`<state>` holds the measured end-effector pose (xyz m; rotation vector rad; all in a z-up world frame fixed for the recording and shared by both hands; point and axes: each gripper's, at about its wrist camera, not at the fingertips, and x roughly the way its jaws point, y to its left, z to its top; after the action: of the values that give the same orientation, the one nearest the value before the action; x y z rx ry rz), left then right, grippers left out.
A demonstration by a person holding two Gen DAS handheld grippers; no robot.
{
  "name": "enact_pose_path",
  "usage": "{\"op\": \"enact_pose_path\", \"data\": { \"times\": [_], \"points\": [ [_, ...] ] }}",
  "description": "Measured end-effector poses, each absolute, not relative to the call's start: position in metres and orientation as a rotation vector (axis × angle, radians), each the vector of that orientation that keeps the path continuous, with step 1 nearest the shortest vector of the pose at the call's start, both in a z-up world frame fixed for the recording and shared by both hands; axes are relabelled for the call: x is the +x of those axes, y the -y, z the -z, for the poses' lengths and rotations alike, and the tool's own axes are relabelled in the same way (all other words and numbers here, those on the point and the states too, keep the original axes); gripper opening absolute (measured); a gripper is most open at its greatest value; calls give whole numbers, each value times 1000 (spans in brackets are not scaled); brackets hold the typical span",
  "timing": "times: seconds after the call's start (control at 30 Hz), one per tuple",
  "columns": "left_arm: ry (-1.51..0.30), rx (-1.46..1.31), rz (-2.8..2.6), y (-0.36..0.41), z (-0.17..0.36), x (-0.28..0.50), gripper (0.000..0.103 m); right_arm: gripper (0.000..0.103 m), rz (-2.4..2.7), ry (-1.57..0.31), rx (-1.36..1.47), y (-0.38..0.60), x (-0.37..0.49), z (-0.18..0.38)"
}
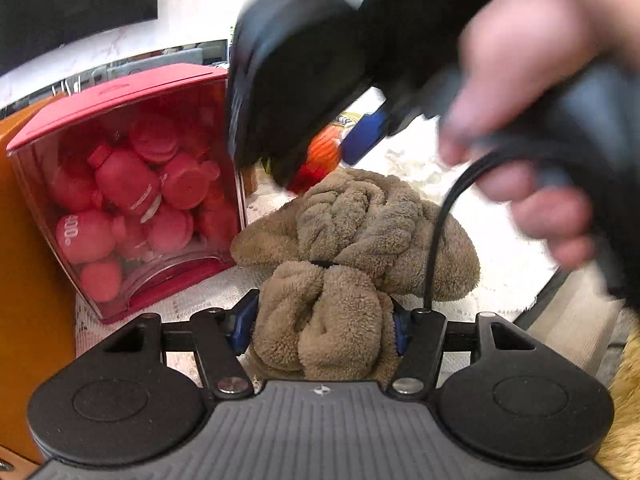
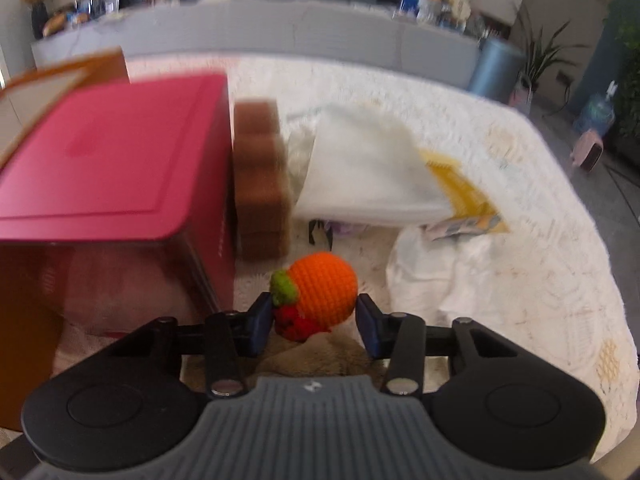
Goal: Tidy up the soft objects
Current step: 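Grasp the orange crocheted fruit with the right gripper while the left holds the towel, then carry the towel and fruit to the orange box and release both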
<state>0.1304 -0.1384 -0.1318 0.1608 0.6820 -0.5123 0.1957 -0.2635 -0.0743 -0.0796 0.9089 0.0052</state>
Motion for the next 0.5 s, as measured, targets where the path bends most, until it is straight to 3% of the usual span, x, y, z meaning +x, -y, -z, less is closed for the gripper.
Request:
{"op": "enact_pose_path", "data": {
  "times": [0.23,0.5],
  "points": [
    [-746,120,499,139,118,134,56,45,90,-766,-17,296,145,21],
    [-636,127,497,140,73,116,56,45,146,-712,103,325,96,-2]
  ]
}}
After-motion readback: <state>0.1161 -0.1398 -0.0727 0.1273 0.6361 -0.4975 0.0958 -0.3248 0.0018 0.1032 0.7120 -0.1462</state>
